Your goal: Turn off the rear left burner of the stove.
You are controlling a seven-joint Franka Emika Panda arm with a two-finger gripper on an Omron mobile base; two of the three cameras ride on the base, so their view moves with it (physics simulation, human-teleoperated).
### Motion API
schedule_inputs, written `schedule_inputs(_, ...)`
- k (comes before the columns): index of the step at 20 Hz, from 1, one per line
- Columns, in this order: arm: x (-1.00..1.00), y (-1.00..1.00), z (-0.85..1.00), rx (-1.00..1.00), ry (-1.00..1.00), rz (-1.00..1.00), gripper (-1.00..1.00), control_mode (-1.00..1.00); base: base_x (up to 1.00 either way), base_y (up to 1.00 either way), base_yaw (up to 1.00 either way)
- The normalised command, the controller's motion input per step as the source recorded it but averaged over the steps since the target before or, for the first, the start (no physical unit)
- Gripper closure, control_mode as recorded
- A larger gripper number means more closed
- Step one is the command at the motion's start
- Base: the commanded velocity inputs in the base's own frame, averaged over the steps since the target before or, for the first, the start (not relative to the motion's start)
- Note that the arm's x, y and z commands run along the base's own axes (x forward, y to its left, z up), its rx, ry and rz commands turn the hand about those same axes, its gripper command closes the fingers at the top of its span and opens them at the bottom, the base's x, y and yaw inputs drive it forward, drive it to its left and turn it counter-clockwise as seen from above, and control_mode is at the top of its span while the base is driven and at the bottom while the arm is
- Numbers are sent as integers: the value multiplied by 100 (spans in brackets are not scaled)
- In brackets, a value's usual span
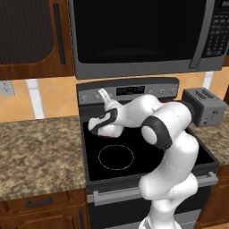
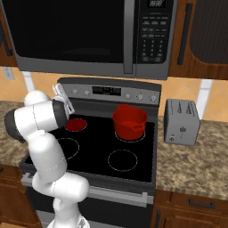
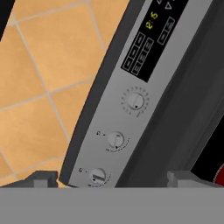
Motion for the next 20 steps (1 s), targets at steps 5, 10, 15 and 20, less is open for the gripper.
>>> schedule_inputs(5,26,5,-7,0,0,0,-100,-100,0,0,0)
schedule_inputs(10,33,0,-11,0,0,0,-100,-100,0,0,0)
schedule_inputs(15,22,0,-17,0,0,0,-100,-100,0,0,0)
schedule_inputs(20,6,1,-33,0,0,0,-100,-100,0,0,0)
